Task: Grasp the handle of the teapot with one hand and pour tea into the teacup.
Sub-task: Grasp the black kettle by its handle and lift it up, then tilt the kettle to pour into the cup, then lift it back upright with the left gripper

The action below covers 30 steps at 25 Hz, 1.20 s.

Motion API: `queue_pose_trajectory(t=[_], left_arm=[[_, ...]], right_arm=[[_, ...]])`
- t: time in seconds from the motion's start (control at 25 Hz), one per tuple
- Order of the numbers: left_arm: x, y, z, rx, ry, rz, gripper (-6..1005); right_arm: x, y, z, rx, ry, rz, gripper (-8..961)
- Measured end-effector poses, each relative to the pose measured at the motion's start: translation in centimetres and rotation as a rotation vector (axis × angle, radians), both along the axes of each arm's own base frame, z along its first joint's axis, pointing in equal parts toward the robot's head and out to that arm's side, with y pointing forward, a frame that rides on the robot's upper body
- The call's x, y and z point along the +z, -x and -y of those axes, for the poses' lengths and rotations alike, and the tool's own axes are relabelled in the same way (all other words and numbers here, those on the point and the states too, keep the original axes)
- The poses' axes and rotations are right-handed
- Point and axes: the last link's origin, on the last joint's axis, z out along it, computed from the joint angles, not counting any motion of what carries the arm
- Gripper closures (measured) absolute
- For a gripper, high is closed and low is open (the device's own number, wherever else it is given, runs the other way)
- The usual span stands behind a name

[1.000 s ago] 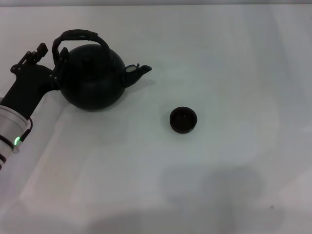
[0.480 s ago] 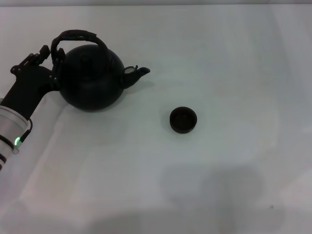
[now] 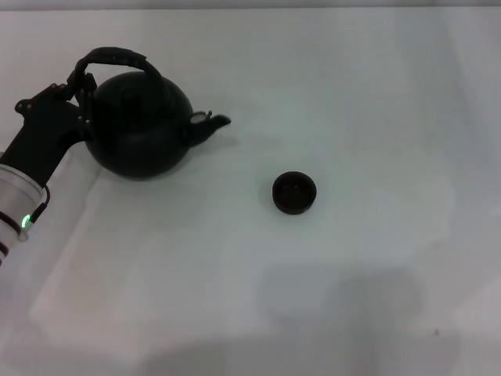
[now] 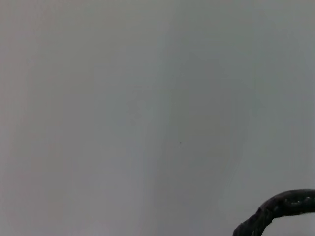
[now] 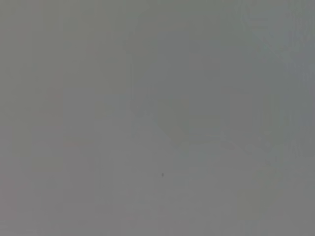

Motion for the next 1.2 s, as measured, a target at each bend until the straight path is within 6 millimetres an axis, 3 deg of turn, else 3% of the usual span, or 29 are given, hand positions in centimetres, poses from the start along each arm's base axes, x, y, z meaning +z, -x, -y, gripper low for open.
queue_pose_trajectory(t=[0.36,0.6,0.96,1.2], left_arm=[[0.0,-0.1,-0.2,-0.005,0.004,-0.006,888],[0.3,-1.2,-1.0,-0.052,-0.015,0.004,889],[1.2,-3.9,-3.7,-0.200,-0.018,-0.058,889],[1.1,-4.9,-3.7,-0.305,-0.010,-0.146,888]], right_arm=[[0.1,0.0,-0.1,-0.002,-0.003,-0.002,122],[0.2,-0.2,0.0,-0.010,-0.015,-0.012,121],[0.2,-0.2,0.0,-0.014,-0.015,-0.016,122],[0.4,-0.6,0.3,-0.030,-0.036,-0.032,121]])
